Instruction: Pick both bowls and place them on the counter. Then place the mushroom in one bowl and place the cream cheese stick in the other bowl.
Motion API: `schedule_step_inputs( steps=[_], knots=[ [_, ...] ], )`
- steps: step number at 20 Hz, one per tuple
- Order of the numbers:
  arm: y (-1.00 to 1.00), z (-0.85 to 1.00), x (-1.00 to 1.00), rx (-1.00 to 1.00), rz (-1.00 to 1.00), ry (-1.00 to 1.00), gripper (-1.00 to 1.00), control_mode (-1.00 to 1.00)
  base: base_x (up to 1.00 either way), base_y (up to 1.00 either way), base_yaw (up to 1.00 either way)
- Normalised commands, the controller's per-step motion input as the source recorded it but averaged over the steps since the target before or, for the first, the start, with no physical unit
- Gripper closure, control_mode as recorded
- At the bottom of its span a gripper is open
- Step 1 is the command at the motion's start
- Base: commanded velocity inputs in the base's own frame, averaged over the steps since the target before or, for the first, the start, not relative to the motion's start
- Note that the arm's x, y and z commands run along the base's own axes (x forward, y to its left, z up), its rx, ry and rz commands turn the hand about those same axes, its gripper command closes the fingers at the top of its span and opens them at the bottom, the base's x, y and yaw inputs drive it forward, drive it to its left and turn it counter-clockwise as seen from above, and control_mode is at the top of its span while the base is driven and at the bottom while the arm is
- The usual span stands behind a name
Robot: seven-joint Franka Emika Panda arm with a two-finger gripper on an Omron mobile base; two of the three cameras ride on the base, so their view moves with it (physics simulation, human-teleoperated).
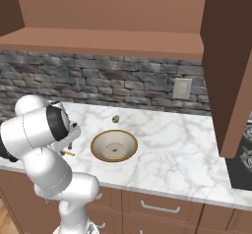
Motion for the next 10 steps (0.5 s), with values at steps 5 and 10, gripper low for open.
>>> schedule_step_inputs(
  steps=[5,10],
  knots=[
    [0.07,-0.52,-0.01,0.00,0.01,-0.05,1.00,-1.00,0.00,0.00,0.00],
    [0.04,-0.44,-0.01,0.00,0.00,-0.08,1.00,-1.00,0.00,0.00,0.00]
  ],
)
